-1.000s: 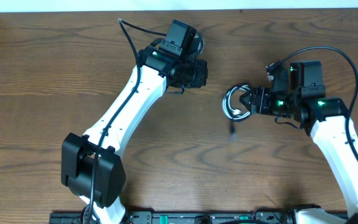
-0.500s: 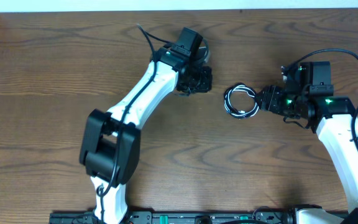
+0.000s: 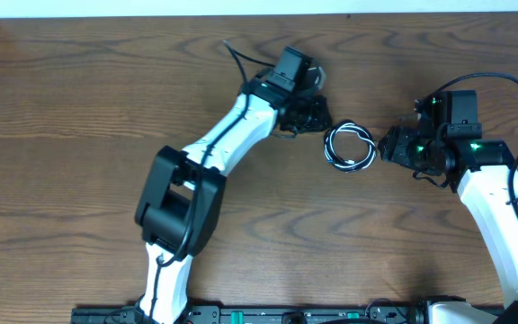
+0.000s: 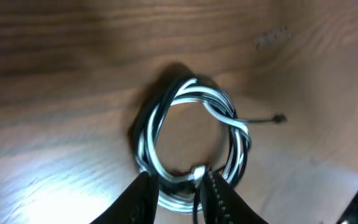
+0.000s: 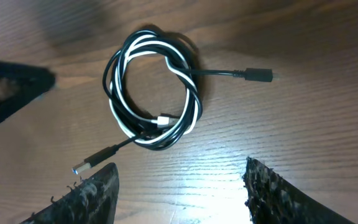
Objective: Untangle cables
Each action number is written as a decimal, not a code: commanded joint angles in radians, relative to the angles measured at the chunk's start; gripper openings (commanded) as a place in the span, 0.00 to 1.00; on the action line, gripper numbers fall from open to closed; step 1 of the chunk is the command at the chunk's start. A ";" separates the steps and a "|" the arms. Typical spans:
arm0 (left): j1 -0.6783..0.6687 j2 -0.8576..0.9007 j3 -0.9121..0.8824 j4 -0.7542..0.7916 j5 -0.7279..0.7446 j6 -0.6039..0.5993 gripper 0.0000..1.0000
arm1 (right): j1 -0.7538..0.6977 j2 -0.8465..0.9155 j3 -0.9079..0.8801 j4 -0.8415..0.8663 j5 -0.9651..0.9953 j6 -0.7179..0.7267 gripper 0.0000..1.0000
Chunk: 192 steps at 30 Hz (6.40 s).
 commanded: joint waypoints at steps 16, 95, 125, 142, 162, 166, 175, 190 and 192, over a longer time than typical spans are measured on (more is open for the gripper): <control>-0.034 0.111 0.000 -0.021 -0.263 -0.050 0.28 | -0.010 -0.005 0.013 -0.011 0.021 0.013 0.66; 0.027 -0.166 -0.056 0.012 0.281 -0.046 0.08 | -0.010 0.175 0.013 0.103 -0.200 -0.004 0.56; 0.040 -0.098 -0.064 -0.006 -0.185 0.100 0.26 | -0.010 0.180 0.013 0.101 -0.180 -0.006 0.57; -0.115 -0.038 -0.064 -0.031 -0.073 0.430 0.26 | -0.105 0.180 0.013 0.075 -0.091 -0.012 0.60; -0.140 0.091 -0.064 0.098 -0.260 0.449 0.30 | -0.131 0.180 0.013 0.026 -0.087 -0.045 0.59; -0.140 0.117 -0.064 0.119 -0.290 0.449 0.30 | -0.131 0.180 0.013 0.025 -0.087 -0.048 0.58; -0.160 0.141 -0.064 0.099 -0.290 0.441 0.30 | -0.131 0.180 0.013 0.021 -0.087 -0.048 0.58; -0.049 -0.076 -0.051 -0.082 0.109 0.339 0.07 | -0.127 0.173 0.013 0.073 -0.322 -0.167 0.59; -0.021 -0.118 -0.051 -0.110 0.237 0.340 0.07 | -0.125 0.164 0.013 0.103 -0.427 -0.180 0.59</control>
